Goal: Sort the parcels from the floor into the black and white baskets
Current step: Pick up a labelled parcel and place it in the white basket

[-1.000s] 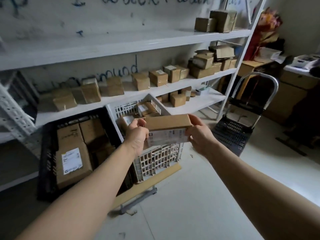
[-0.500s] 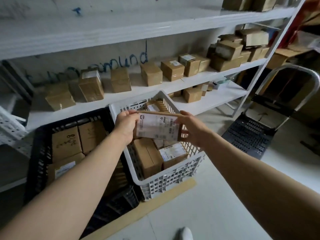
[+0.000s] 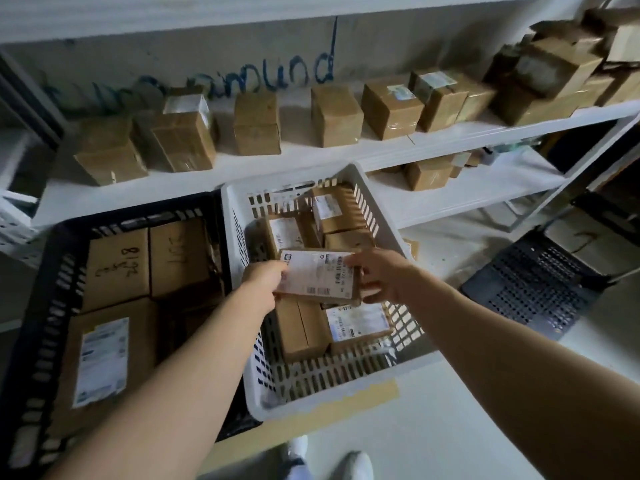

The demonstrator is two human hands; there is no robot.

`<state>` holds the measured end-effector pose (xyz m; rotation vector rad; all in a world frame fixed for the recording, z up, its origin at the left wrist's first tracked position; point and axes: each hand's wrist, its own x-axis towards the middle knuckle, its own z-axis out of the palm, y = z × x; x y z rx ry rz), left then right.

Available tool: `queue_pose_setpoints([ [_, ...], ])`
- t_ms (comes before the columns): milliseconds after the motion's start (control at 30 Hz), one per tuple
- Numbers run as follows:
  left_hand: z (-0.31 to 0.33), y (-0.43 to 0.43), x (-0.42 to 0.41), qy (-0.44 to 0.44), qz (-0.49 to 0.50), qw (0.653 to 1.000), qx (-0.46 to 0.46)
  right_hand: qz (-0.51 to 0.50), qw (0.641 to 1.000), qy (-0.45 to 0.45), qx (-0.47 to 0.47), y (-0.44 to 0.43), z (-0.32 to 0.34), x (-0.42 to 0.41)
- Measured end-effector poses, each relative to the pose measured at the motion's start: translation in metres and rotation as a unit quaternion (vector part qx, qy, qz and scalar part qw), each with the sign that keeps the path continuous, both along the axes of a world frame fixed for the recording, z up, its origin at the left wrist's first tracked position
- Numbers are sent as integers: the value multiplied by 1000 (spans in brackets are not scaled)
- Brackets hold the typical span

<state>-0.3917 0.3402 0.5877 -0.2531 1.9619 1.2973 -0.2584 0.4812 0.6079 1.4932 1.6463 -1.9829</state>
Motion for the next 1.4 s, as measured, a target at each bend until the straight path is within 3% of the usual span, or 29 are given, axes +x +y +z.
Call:
queue_pose_setpoints([
  [100, -16, 9, -19, 44, -2, 999, -22, 46, 997, -65, -22, -8, -13, -15],
  [267, -30, 23, -55, 81, -38, 996, -15, -34, 995, -50, -77, -26, -33, -55],
  [400, -43, 35, -82, 56, -74, 996, 10, -94, 988, -39, -117, -22, -48, -81],
  [567, -57, 36, -86, 10, -172, 983, -68, -92, 979, -100, -154, -23, -68, -82],
  [767, -63, 28, -66, -94, -323, 912, -232, -8, 957, -242, -161, -19, -77, -61],
  [933, -65, 19, -58, -130, -388, 867, -283, 68, 941, -291, -161, -17, -79, -53],
  [1067, -62, 15, -37, -202, -400, 851, -274, 101, 934, -321, -121, -7, -80, -29],
  [1200, -61, 21, -2, -286, -358, 866, -199, 52, 947, -313, -55, 12, -80, -1],
  [1300, -65, 31, 17, -298, -338, 880, -152, -6, 963, -271, 7, 24, -82, 5],
  [1400, -71, 33, 23, -279, -320, 893, -149, 27, 965, -255, 57, 25, -94, 1],
])
